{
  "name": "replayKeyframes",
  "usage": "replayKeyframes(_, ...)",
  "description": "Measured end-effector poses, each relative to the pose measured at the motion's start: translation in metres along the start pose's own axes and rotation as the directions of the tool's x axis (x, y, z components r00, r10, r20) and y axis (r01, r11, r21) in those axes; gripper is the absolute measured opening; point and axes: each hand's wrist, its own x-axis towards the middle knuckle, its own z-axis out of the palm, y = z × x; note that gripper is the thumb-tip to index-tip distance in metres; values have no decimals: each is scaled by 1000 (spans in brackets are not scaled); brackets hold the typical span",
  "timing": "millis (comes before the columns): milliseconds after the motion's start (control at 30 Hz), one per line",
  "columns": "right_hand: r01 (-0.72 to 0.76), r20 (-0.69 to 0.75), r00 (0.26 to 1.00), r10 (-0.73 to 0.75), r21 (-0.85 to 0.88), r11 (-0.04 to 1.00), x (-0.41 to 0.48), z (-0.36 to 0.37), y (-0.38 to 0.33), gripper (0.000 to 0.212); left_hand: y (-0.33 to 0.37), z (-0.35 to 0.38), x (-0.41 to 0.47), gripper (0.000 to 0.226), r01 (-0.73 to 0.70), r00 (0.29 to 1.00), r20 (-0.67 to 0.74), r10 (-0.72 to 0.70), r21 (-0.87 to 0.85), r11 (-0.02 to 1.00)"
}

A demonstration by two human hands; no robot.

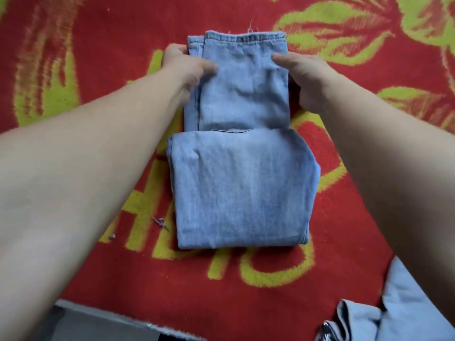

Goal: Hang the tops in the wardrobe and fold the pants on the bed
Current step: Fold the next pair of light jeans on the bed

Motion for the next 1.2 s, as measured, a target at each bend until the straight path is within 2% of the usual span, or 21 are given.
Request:
replayKeyframes(67,-6,12,1000,6,8,1000,-7,-7,-8,44,8,-2,-8,52,9,999,40,-8,-33,999)
replayKeyframes(167,58,-4,998,-58,11,998,-24,-10,-20,30,16,-7,-23,45,-57,991,116,60,-23,998)
replayKeyframes(267,82,47,995,-83,36,996,-44,-7,-19,22,14,-10,-46,28,-74,977,189,102,-151,986)
replayKeyframes(367,162,106,980,-168,59,985,-63,-7,-13,14,14,-18,-64,42,-104,964,217,151,-215,971)
replayKeyframes(400,193,120,972,-200,69,979,-69,-9,-10,20,14,-23,-70,46,-123,956,239,169,-194,973)
replayKeyframes(500,225,124,966,-228,42,974,-94,-23,7,66,7,-38,-100,46,-211,890,396,228,-86,974)
replayKeyframes(533,245,148,958,-247,29,969,-104,-26,15,70,2,-42,-111,42,-262,858,451,247,-30,965)
replayKeyframes(600,315,176,936,-306,-29,949,-126,-29,34,60,-13,-51,-134,30,-373,797,548,253,118,920)
replayKeyframes(633,349,166,930,-328,-116,930,-138,-30,44,49,-24,-55,-145,31,-453,764,592,254,212,866)
replayKeyframes(667,379,159,924,-347,-265,887,-149,-32,56,39,-37,-59,-155,37,-563,721,642,260,325,760)
replayKeyframes(733,404,219,911,-350,-646,648,-166,-37,84,30,-68,-66,-172,48,-756,632,748,203,539,372)
replayKeyframes(767,393,265,916,-303,-747,536,-174,-39,94,30,-82,-68,-179,48,-793,606,779,160,579,189)
replayKeyframes(800,364,283,931,-232,-786,500,-179,-40,102,33,-94,-71,-184,48,-804,594,794,125,587,92)
replayKeyframes(833,317,266,948,-172,-791,524,-183,-41,106,36,-104,-73,-187,49,-806,592,798,114,588,69)
replayKeyframes(867,257,212,966,-145,-786,562,-185,-39,108,38,-111,-73,-189,51,-804,595,794,127,589,86)
replayKeyframes(933,156,37,979,-201,-772,616,-186,-29,106,29,-116,-71,-189,52,-783,621,764,175,600,164)
replayKeyframes(1000,113,-132,943,-305,-738,666,-185,-12,101,25,-112,-67,-188,50,-749,659,729,184,616,244)
replayKeyframes(1067,132,-215,890,-401,-721,680,-183,6,96,45,-108,-65,-192,51,-718,685,710,165,619,317)
replayKeyframes(1133,145,-146,889,-433,-810,569,-179,17,90,71,-104,-63,-195,48,-699,699,695,169,613,369)
replayKeyframes(1200,178,35,935,-352,-908,381,-168,21,84,92,-93,-60,-192,42,-679,728,620,291,595,430)
